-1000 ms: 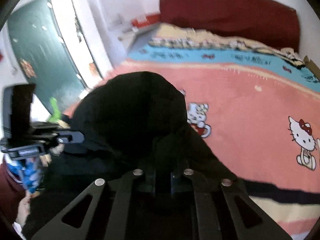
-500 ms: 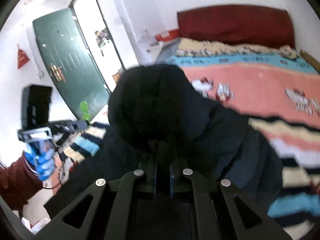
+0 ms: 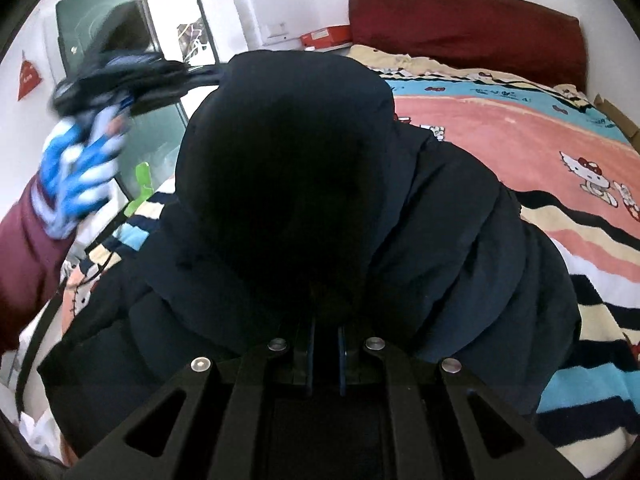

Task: Fold large clothes
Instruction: 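Press the folded jacket down with both tools and release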

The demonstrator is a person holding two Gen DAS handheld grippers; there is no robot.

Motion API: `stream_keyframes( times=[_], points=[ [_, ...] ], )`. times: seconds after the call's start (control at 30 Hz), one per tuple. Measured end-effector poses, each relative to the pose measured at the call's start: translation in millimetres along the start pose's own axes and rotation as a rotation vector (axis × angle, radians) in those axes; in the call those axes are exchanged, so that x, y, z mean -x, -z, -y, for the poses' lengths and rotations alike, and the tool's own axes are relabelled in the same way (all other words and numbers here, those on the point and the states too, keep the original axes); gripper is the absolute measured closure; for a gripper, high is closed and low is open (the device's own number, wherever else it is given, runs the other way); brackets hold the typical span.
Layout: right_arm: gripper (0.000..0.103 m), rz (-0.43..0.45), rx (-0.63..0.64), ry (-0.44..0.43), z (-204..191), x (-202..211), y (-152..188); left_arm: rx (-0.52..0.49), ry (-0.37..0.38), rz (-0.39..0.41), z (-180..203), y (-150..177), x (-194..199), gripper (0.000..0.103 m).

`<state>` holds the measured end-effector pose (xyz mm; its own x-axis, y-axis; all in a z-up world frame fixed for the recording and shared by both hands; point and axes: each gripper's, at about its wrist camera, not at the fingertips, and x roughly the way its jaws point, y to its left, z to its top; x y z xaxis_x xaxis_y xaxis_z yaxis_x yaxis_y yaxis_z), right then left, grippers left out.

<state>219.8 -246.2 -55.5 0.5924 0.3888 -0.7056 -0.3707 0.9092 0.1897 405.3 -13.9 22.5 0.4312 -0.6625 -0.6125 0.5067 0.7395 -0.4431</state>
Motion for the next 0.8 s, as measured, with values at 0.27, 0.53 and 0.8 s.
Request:
stream_keyframes(
  times=[0.27, 0.53, 0.8],
  points=[
    [0.094, -0.003, -0.026, -0.004, 9, 12, 12, -0.12, -0.027, -0.262, 36, 114, -46, 0.103],
    [0.093, -0.057, -0.055, -0.018, 5, 29, 65, -0.148, -0.08, -0.191, 58, 191, -17, 0.103],
    [0.087, -0.037, -0.115, 0.051, 18, 2, 43, -0.114, -0.261, -0.152, 51, 166, -40, 0.102]
  ],
)
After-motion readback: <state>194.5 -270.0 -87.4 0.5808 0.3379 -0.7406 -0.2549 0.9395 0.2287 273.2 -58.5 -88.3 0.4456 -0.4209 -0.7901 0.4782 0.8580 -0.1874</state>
